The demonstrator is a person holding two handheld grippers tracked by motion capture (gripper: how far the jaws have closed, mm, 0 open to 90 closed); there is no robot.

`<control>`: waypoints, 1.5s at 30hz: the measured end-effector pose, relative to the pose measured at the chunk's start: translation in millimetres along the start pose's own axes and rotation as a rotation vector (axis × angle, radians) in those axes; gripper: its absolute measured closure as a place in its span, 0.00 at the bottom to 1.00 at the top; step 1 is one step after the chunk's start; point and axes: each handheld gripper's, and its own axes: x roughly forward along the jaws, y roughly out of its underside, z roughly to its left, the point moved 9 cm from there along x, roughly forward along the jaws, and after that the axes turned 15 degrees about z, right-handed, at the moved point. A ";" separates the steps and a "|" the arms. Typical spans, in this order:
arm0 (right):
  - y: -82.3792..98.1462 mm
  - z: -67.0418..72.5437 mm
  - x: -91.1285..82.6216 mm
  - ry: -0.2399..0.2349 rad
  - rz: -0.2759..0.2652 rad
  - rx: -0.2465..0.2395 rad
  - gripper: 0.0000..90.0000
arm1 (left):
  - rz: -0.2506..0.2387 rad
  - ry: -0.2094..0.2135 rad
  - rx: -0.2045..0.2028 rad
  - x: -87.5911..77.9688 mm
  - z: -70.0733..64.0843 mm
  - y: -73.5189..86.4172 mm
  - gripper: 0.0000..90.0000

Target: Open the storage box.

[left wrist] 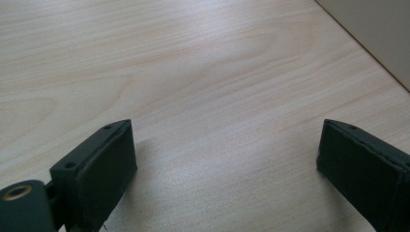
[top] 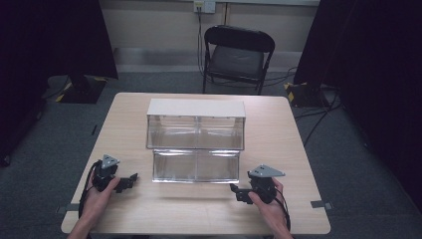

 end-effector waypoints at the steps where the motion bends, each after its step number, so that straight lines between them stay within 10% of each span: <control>1: -0.5 0.2 -0.1 -0.002 -0.001 0.002 0.20 | 0.001 -0.002 0.000 0.0 0.1 0.1 0.07; 45: -4.0 7.1 -7.7 -0.049 -0.026 -0.022 0.19 | 0.000 -0.002 -0.001 0.0 0.0 0.0 0.07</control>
